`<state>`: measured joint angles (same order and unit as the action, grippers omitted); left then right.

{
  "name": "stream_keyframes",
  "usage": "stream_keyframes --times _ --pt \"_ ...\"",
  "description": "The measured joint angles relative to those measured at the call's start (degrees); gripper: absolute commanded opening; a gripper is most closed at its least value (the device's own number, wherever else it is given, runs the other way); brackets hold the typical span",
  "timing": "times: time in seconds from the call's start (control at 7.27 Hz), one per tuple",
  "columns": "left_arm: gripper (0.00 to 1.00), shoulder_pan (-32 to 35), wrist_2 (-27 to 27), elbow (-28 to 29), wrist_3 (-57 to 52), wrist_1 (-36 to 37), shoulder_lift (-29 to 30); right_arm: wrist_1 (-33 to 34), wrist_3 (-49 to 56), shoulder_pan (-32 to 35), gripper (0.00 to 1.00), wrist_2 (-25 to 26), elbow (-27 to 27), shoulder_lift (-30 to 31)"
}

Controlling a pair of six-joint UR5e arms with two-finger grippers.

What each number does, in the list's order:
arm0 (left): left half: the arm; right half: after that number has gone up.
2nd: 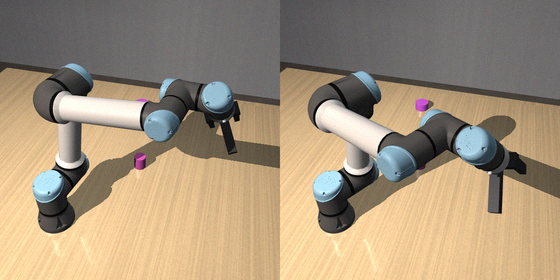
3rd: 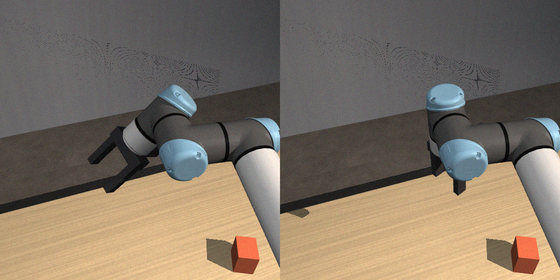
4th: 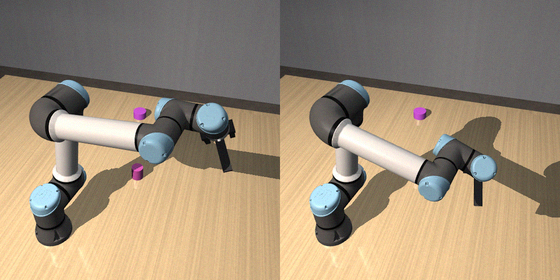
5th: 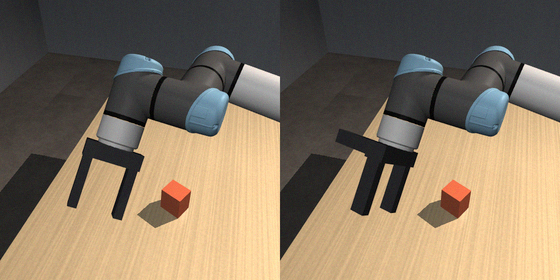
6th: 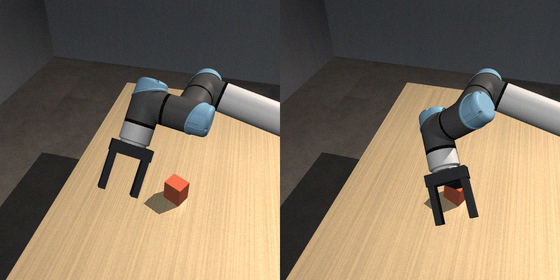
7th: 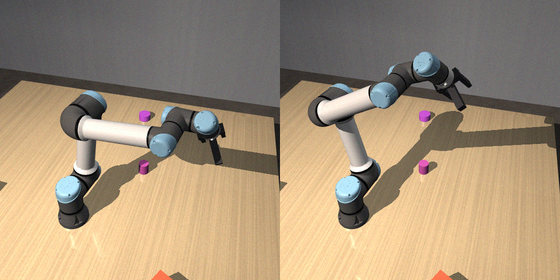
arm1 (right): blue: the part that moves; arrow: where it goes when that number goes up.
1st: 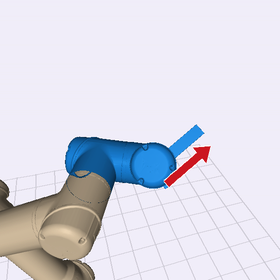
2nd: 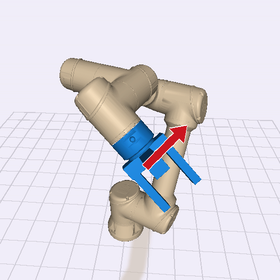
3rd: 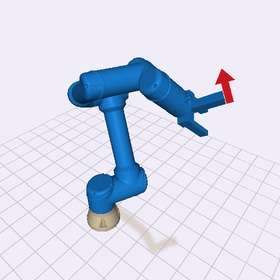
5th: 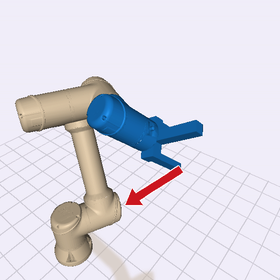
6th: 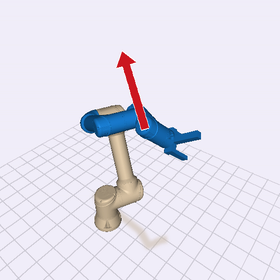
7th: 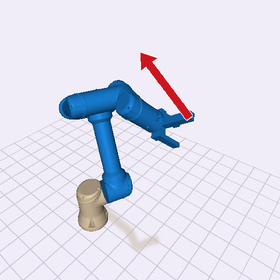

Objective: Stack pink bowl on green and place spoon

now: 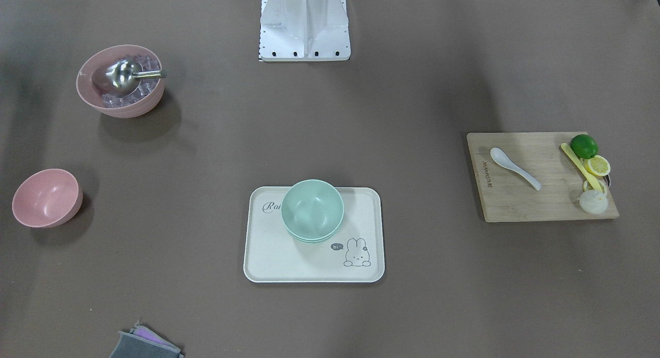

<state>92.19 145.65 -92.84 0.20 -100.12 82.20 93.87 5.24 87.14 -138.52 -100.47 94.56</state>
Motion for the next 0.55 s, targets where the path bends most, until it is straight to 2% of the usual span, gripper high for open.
stream_keyframes --times 0.55 --pt "0.99 -0.1 0.2 -2.3 0.9 -7.4 -2.8 0.0 -0.1 -0.1 1.00 -0.8 -0.2 -0.3"
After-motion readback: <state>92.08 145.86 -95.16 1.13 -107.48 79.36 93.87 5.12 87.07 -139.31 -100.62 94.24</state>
